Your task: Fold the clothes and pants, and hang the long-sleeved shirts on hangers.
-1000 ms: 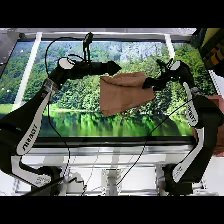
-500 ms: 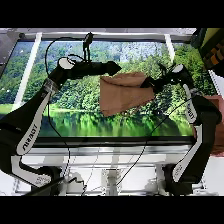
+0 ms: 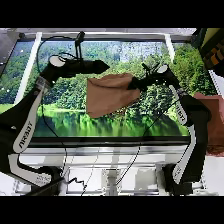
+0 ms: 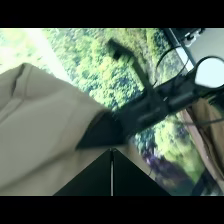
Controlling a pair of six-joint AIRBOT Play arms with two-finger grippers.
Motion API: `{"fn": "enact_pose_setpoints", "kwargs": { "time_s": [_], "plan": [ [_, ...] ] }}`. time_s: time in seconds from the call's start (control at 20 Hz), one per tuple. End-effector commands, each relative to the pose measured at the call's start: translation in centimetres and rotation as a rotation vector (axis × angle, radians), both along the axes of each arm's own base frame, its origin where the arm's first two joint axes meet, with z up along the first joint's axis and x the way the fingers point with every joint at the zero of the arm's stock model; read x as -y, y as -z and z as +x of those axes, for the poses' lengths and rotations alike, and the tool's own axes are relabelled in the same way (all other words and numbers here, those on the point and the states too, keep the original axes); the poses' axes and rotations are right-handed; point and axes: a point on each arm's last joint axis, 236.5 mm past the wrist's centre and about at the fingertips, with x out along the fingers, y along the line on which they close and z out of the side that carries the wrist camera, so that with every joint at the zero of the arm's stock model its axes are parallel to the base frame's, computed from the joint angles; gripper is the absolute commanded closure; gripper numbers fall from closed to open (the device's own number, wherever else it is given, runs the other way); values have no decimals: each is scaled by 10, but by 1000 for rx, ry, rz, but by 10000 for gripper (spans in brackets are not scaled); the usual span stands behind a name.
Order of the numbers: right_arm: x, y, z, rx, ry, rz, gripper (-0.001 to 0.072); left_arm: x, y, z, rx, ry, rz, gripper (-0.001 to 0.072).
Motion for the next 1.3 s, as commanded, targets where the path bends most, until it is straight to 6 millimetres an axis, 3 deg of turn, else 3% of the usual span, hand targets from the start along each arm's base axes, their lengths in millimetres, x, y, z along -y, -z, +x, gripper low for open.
{"fn": "enact_pose_setpoints", "kwargs": {
  "time_s": [0.0,0.1,0.15,0.2,0.3,0.4,0.5,0.6,0.7,0.75,0.85,0.9,1.0,1.25],
  "plan": [
    [-13,-67,18,90,33,145,683,-68,27,-12,-127,-39,196,692],
    [4,-116,28,184,58,166,683,-151,44,-22,-173,-149,492,691],
    [19,-145,32,240,79,165,683,-201,43,-31,-190,-223,654,691],
    [38,-175,35,300,111,161,684,-247,35,-41,-195,-292,803,690],
    [86,-233,36,398,215,152,684,-340,0,-67,-186,-445,1084,690],
    [144,-281,28,464,345,120,683,-403,-40,-93,-171,-596,1221,690],
    [212,-319,6,509,494,33,683,-436,-67,-115,-167,-710,1216,689],
    [287,-337,-27,482,697,-104,684,-459,-84,-136,-176,-794,1205,689],
    [362,-348,-72,439,927,-274,684,-468,-95,-151,-177,-842,1188,689],
    [393,-349,-97,409,1012,-368,684,-466,-98,-153,-169,-850,1166,689],
    [445,-331,-159,238,1210,-514,684,-456,-100,-152,-154,-838,1125,689],
    [463,-317,-191,125,1297,-565,685,-447,-98,-148,-148,-821,1088,689],
    [483,-292,-236,-19,1366,-616,685,-436,-95,-144,-143,-798,1041,689],
    [520,-272,-296,-119,1520,-665,684,-433,-87,-143,-158,-783,1029,689]
  ]
}}
